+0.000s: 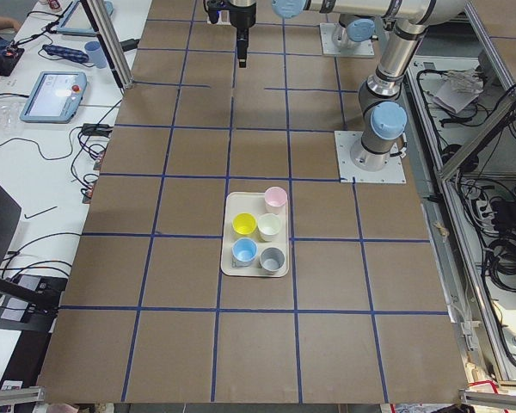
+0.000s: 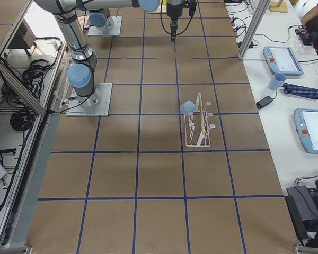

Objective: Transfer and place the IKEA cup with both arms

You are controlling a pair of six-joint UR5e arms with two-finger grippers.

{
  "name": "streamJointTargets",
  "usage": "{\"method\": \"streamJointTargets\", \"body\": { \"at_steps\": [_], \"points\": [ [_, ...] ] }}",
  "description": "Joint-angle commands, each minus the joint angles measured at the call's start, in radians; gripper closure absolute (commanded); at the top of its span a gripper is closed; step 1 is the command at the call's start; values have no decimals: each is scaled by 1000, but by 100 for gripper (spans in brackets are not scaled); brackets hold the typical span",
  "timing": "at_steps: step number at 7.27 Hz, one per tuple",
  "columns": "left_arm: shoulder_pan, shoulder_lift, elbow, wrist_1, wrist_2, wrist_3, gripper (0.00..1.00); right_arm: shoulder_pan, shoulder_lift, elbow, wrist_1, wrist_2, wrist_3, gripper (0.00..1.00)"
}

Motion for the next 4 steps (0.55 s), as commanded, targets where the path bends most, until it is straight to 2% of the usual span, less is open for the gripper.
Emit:
{"method": "streamJointTargets", "body": {
  "at_steps": [1,4],
  "points": [
    [2,-3,3,-4,0,0,0,-48,1,0,1,0,-79,0],
    [2,-5,1,1,3,0,0,-282,1,0,1,12,-457,0]
  ]
}}
